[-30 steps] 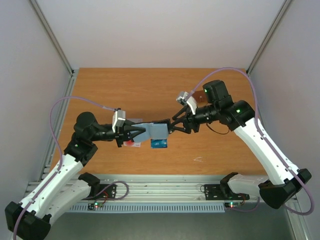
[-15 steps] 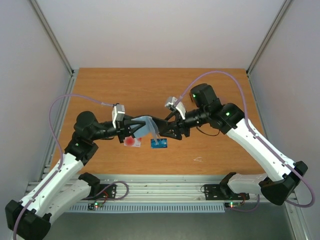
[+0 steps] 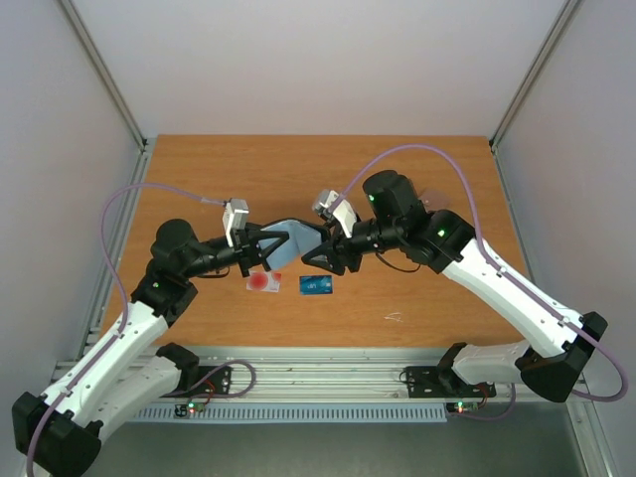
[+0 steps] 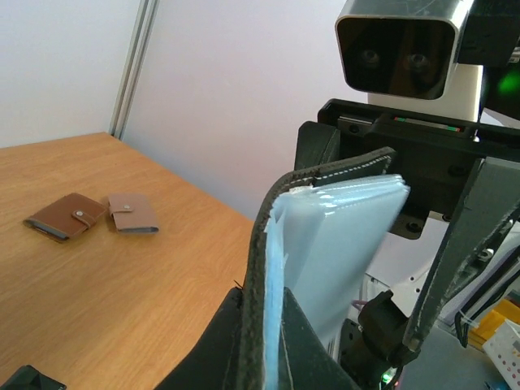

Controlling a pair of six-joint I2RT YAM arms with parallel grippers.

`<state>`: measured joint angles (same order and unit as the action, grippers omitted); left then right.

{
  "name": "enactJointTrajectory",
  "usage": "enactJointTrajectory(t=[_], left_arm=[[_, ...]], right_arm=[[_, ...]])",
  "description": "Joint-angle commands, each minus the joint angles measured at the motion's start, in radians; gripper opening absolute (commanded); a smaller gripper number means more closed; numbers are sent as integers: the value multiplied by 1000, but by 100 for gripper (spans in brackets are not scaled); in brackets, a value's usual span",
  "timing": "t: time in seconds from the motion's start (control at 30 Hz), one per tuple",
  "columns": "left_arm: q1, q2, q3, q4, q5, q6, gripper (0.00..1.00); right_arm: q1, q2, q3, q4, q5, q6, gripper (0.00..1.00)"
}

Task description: Take the credit cards out of the card holder

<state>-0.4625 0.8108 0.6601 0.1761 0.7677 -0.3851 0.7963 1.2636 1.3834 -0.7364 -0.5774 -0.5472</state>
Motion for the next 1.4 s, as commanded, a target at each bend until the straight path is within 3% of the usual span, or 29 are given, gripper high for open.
enactJointTrajectory(t=[0.0, 0.13, 0.27, 0.43, 0.63, 0.9, 1.1, 1.37], left_arm=[[-4, -8, 29, 66, -8, -17, 0], [-4, -10, 24, 79, 3, -17, 0], [-4, -10, 30, 88, 41, -1, 0], [-4, -10, 41, 87, 57, 9, 0], [-5, -7, 52, 79, 58, 18, 0], [-6, -6, 57, 77, 64, 23, 0], [-5, -5, 57, 78, 64, 26, 0], [-7, -4, 62, 75, 71, 28, 0]], right_arm=[[6, -30, 1, 17, 6, -21, 61], [-7, -71, 8, -79, -28, -91, 69], [-62, -102, 0, -146, -27, -113, 68], [-83, -98, -4, -152, 1, -103, 47], [-82, -72, 2, -109, -7, -72, 44], [-84, -78, -7, -108, 50, -76, 22], [-84, -93, -11, -163, 51, -124, 31], [-86, -113, -59, -164, 90, -115, 30]])
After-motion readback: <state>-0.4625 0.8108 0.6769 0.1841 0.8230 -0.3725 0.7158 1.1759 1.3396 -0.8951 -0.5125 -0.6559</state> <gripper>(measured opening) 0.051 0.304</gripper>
